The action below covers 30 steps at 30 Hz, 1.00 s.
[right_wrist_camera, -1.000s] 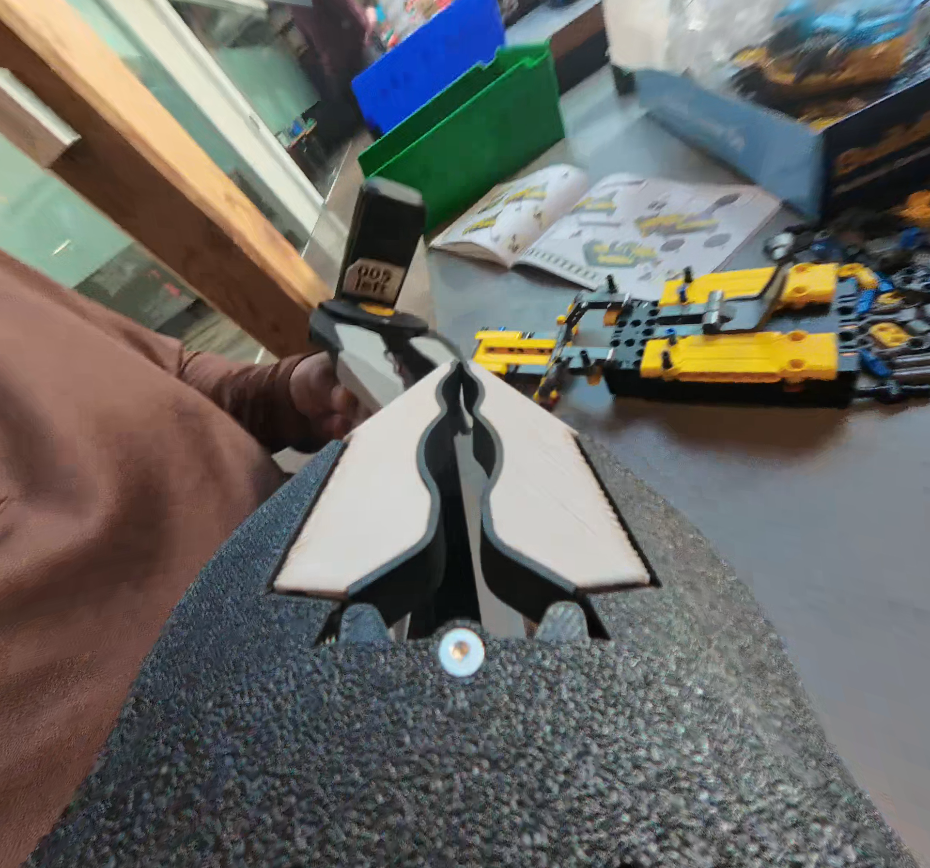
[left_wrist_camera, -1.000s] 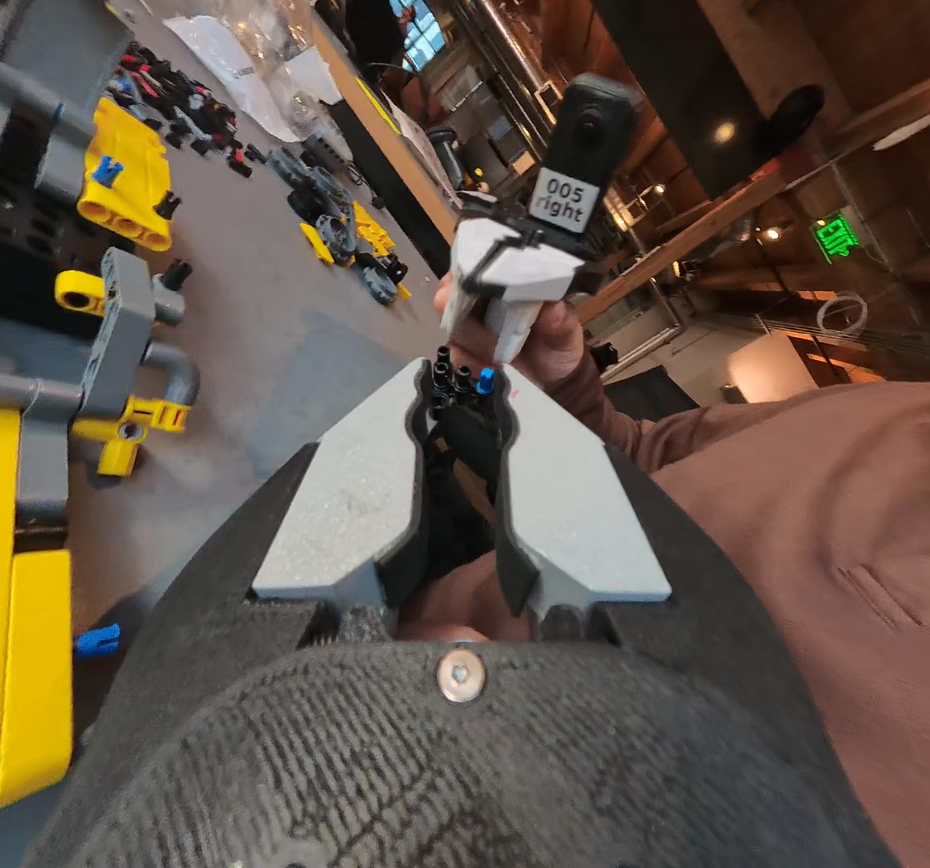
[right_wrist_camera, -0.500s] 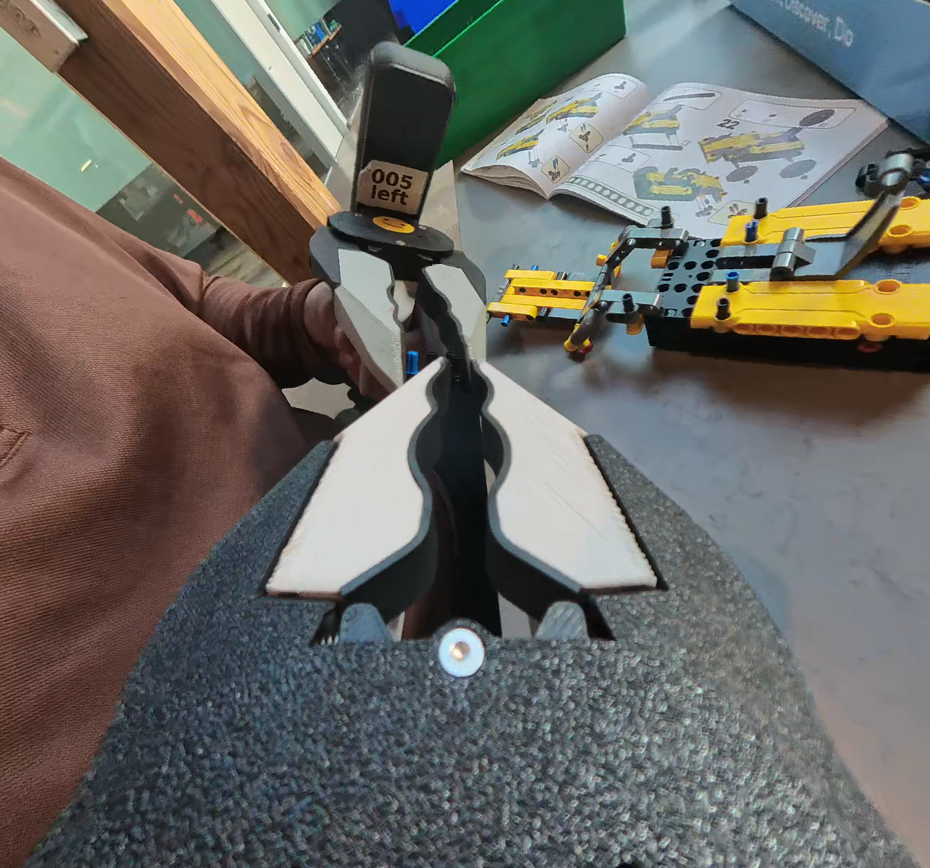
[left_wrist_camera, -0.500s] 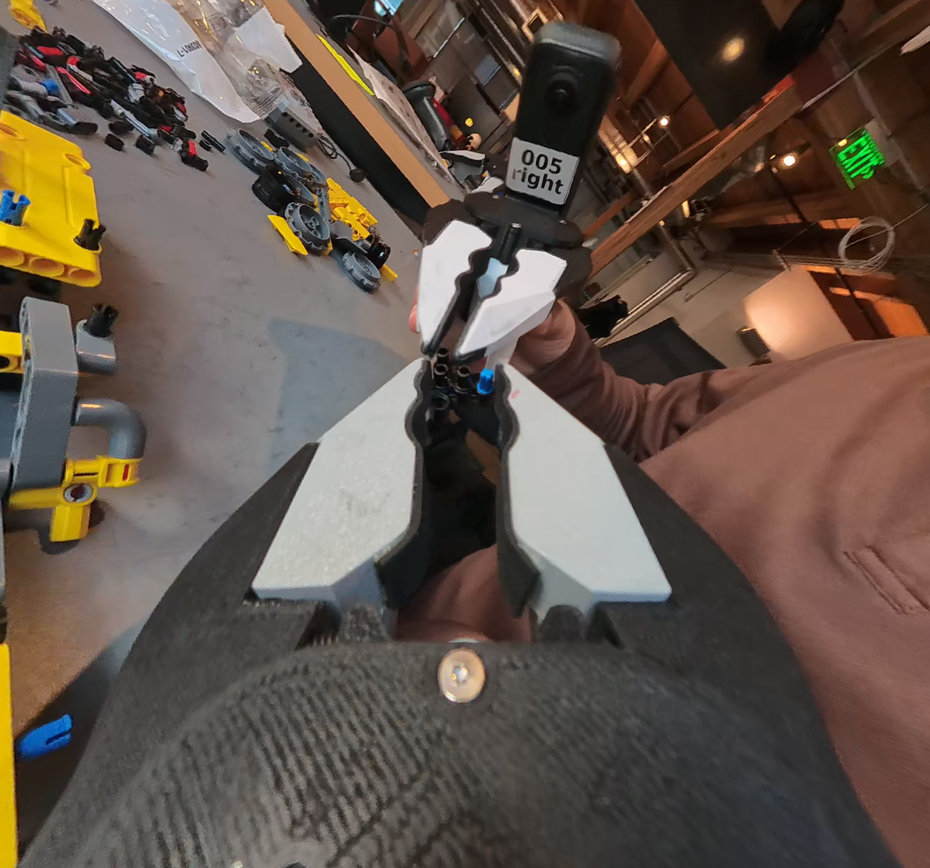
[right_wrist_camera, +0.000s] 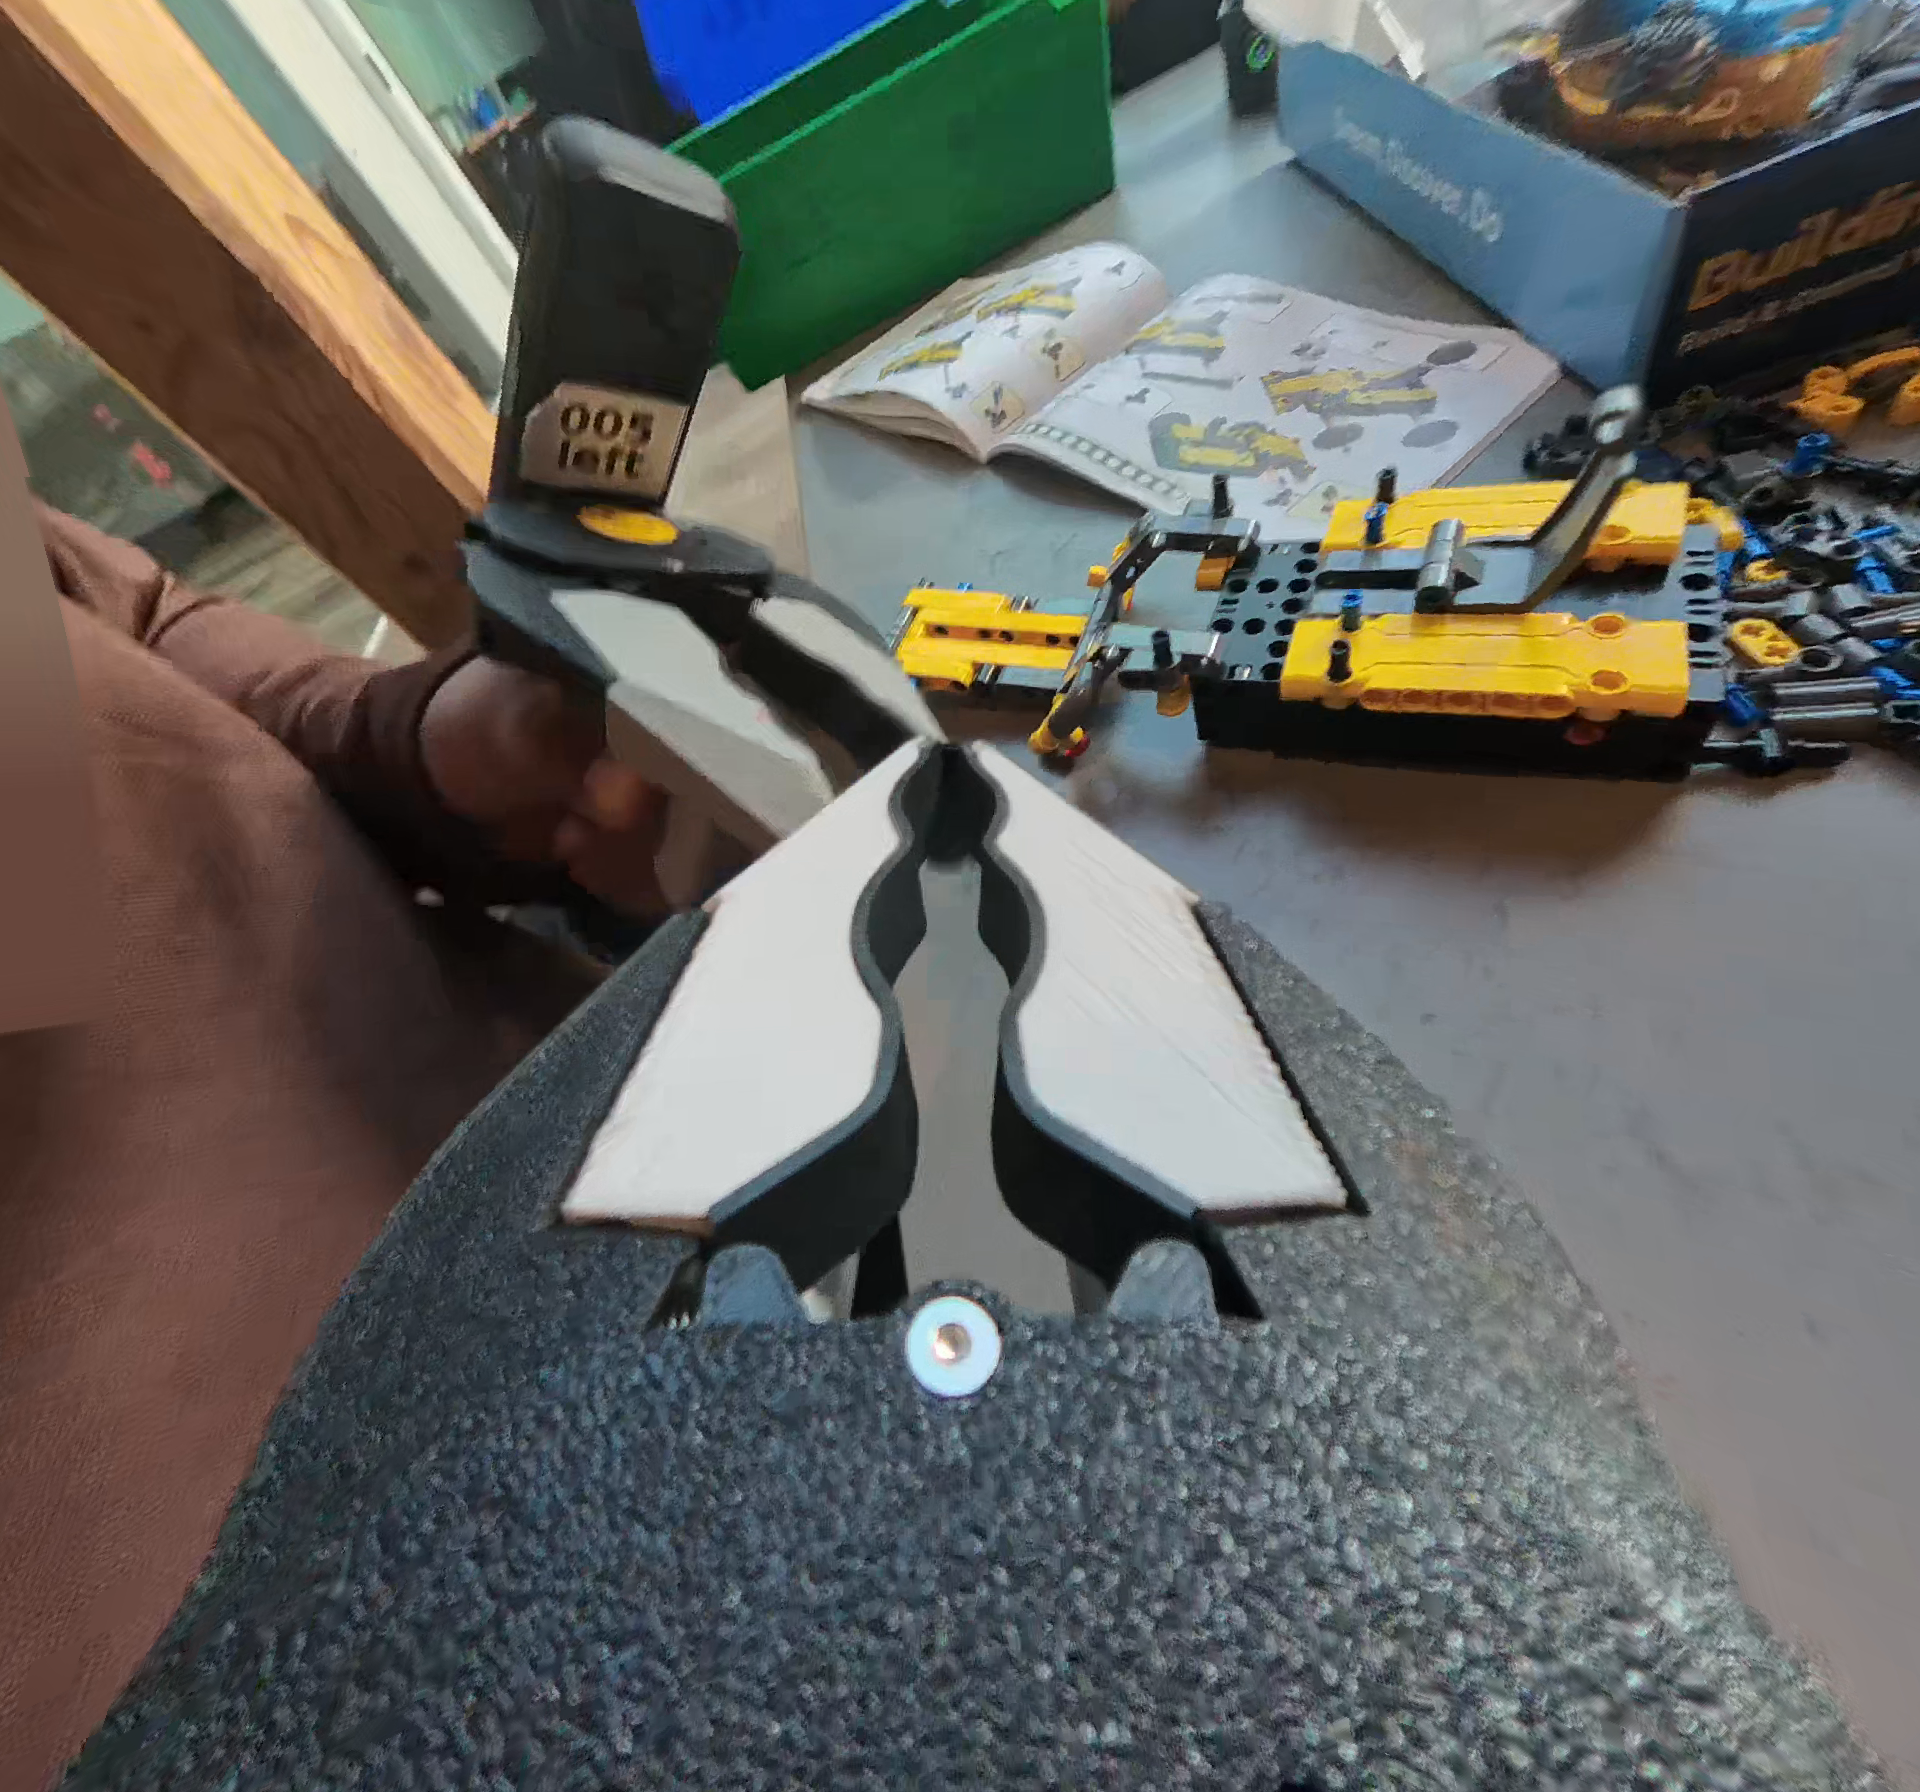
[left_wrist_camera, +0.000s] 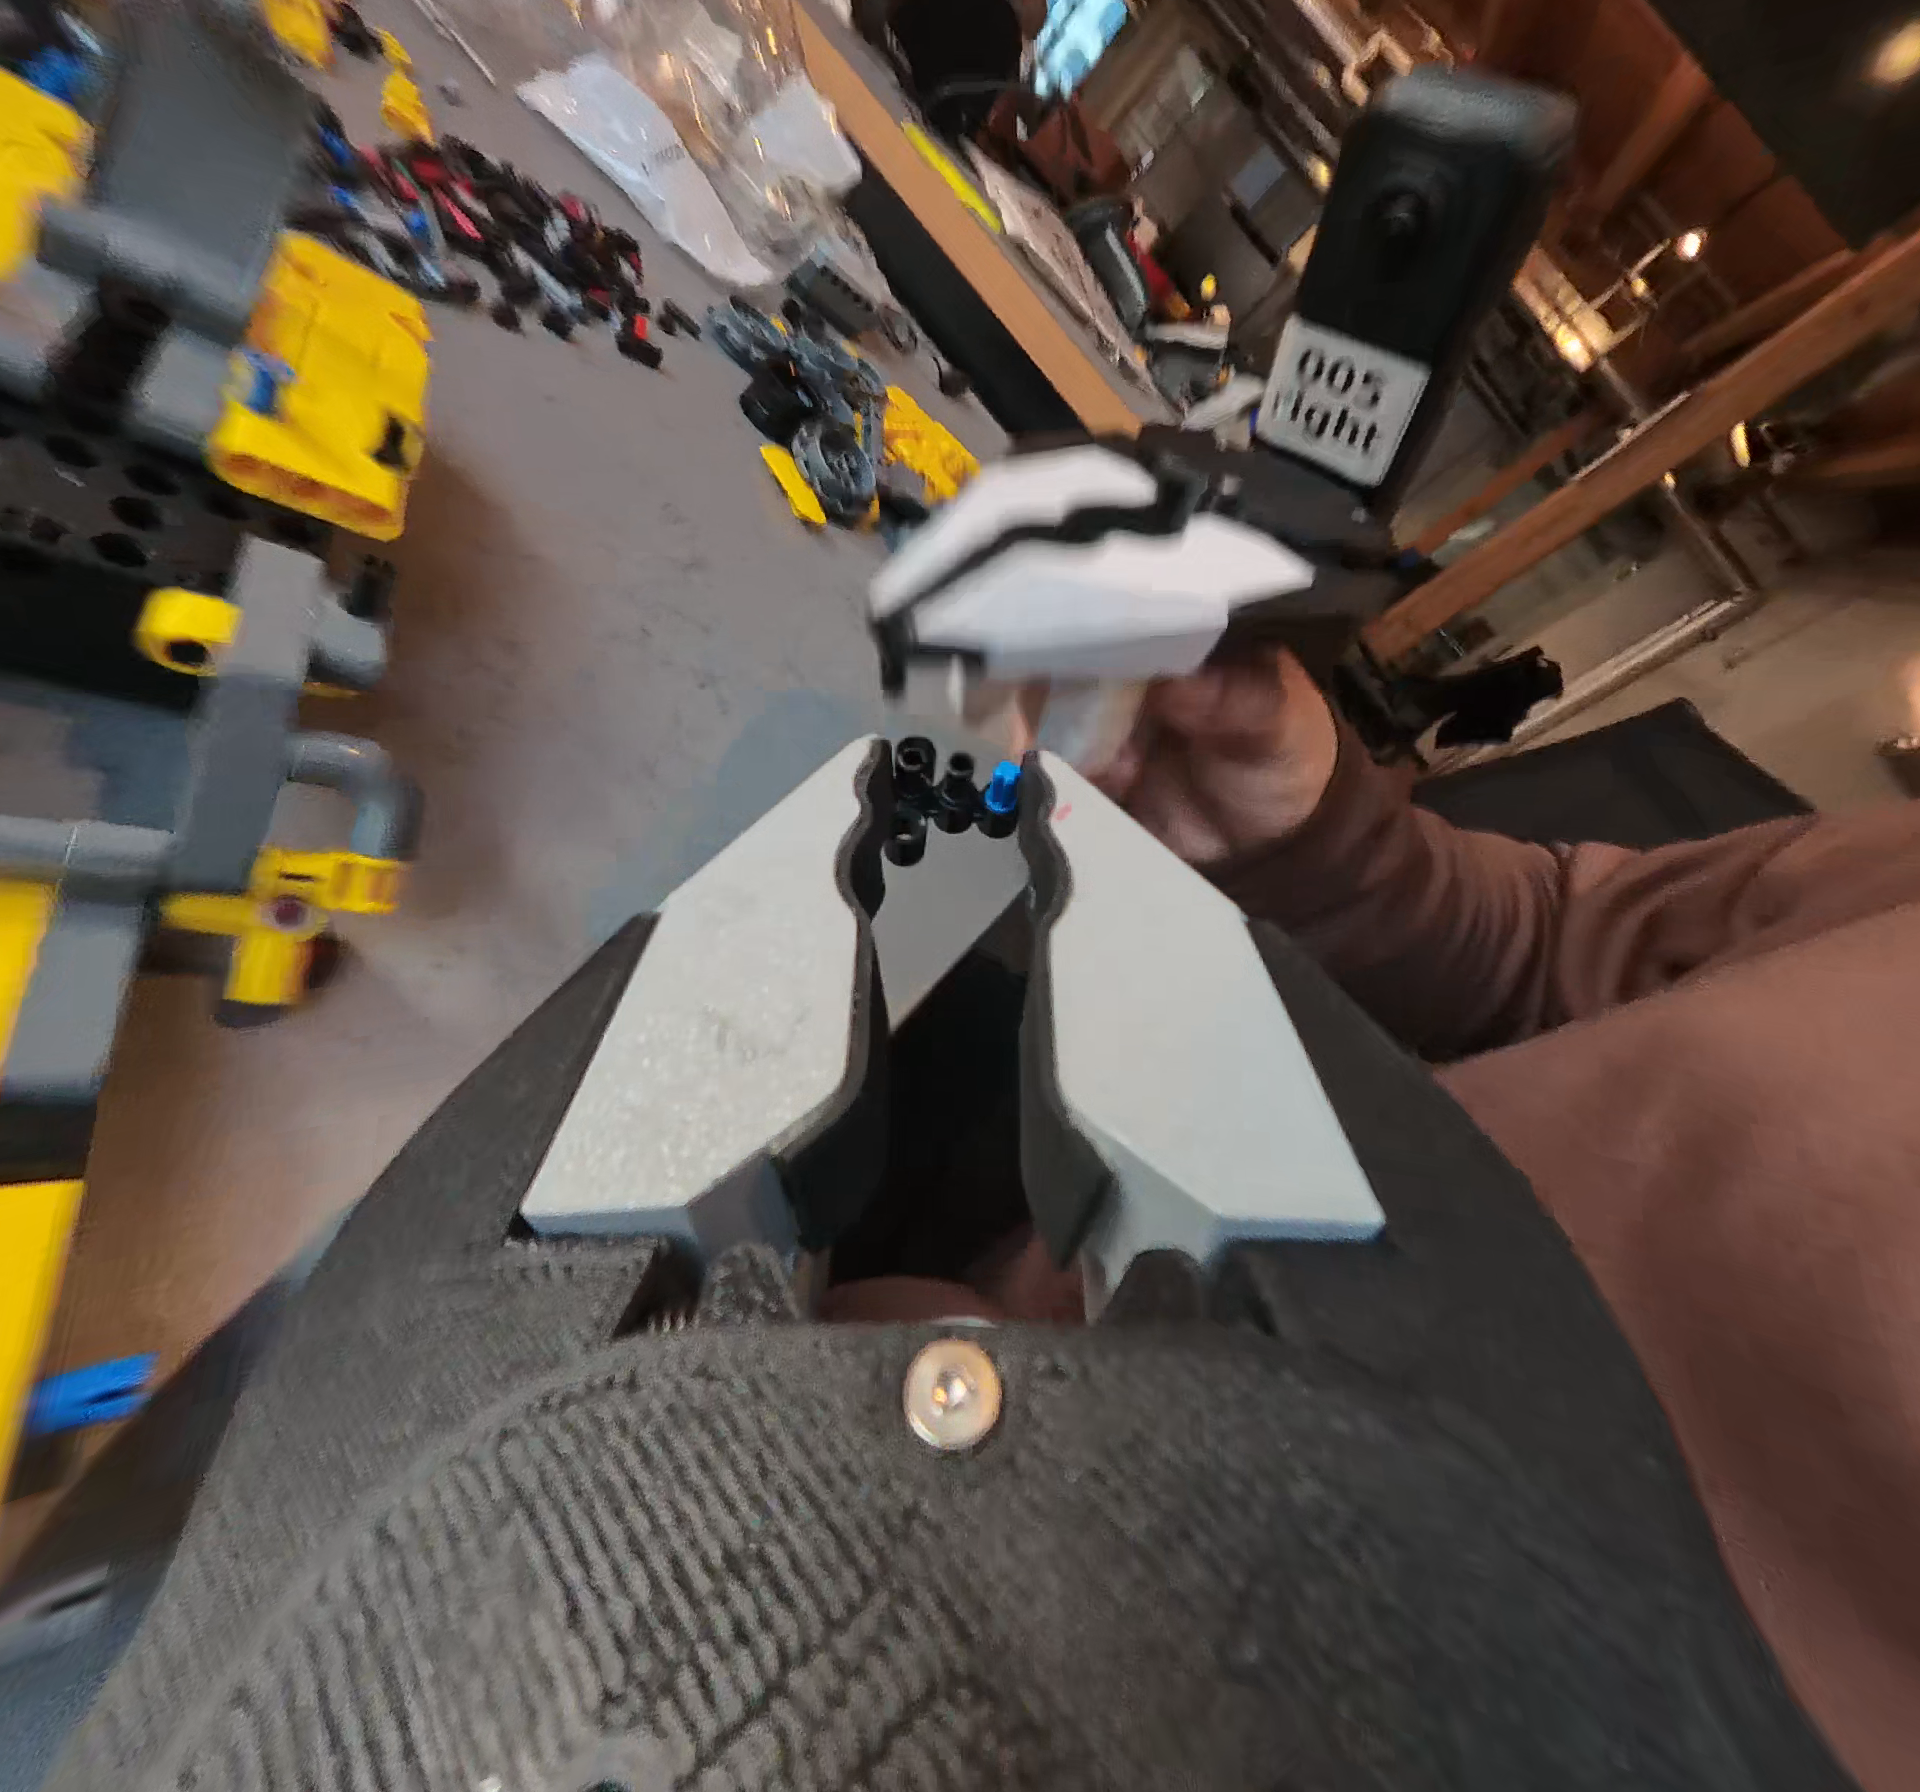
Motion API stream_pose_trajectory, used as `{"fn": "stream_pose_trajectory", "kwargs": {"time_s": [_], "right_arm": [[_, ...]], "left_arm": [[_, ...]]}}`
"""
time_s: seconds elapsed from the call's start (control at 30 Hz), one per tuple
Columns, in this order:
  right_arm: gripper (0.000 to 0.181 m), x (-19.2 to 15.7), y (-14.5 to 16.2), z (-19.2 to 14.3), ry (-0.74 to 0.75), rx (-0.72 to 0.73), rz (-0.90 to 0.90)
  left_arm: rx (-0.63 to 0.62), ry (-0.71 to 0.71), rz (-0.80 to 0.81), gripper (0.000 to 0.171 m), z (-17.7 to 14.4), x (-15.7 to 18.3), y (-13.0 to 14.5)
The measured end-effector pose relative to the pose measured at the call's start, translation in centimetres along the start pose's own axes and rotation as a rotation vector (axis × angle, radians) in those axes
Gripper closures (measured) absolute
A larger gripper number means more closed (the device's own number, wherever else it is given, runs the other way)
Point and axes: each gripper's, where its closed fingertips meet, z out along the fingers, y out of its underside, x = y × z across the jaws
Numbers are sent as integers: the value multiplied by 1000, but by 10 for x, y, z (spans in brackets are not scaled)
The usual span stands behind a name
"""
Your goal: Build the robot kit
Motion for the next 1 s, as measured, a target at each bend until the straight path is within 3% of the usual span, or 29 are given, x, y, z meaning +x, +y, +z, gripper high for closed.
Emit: {"fn": "stream_pose_trajectory", "kwargs": {"time_s": [0.07, 0.1, 0.2, 0.27, 0.57, 0.63, 0.83, 1.0], "right_arm": [[181, 15, -24, -8, 51, 104, 26], [181, 19, -28, -9, 45, 108, 46], [181, 28, -31, -17, 90, 99, 21], [181, 32, -33, -25, 90, 110, 42], [181, 34, -12, -31, -37, 111, 305], [181, 39, 0, -28, -11, 51, 313], [181, 50, 59, -17, 121, -327, 144], [180, 54, 71, -16, 174, -454, -4]], "left_arm": [[-82, 40, -24, 150, 13, 12, 31], [-74, 36, -37, 149, 14, 9, 33], [20, 46, -97, 150, 2, -7, -2], [35, 21, -40, 150, -3, -13, -14], [64, 94, -23, 149, 2, -3, -22], [55, 118, -49, 149, 2, -2, -21], [51, 117, -189, 149, -1, -7, -11], [166, 204, -534, 150, -7, -9, -14]]}}
